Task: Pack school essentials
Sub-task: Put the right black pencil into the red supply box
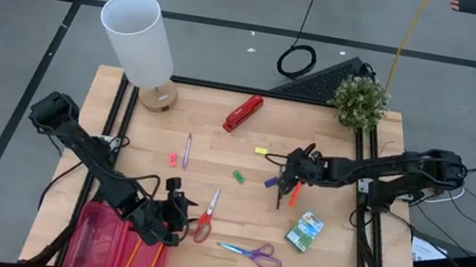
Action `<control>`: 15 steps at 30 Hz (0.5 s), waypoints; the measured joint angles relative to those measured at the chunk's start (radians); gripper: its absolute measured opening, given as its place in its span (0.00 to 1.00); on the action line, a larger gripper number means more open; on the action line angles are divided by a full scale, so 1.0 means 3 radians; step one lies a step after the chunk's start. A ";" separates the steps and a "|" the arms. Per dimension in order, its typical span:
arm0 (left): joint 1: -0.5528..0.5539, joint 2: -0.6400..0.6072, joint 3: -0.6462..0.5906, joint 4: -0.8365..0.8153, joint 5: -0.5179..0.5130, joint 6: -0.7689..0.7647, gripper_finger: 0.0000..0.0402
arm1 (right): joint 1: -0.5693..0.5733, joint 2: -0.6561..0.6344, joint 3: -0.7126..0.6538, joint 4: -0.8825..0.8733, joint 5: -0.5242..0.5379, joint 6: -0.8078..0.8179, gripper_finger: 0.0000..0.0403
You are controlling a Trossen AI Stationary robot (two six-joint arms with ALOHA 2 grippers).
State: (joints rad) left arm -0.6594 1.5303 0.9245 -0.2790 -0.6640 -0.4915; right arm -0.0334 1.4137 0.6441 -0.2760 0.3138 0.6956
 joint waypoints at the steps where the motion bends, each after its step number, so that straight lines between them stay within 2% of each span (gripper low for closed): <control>1: 0.0000 0.0000 0.0000 0.0000 0.0000 0.0000 0.46 | 0.0000 0.0033 0.0000 -0.0015 0.0001 0.0000 0.52; 9: 0.0000 0.0000 0.0000 0.0001 -0.0001 -0.0003 0.46 | -0.0058 0.0357 0.0013 0.0062 -0.0001 -0.0115 0.51; 15: 0.0000 0.0000 0.0000 0.0001 -0.0004 0.0026 0.46 | -0.0119 0.0364 0.0013 0.0023 -0.0017 -0.0256 0.38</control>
State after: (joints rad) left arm -0.6594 1.5303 0.9245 -0.2787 -0.6650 -0.4839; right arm -0.0689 1.5230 0.6479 -0.2691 0.3088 0.6188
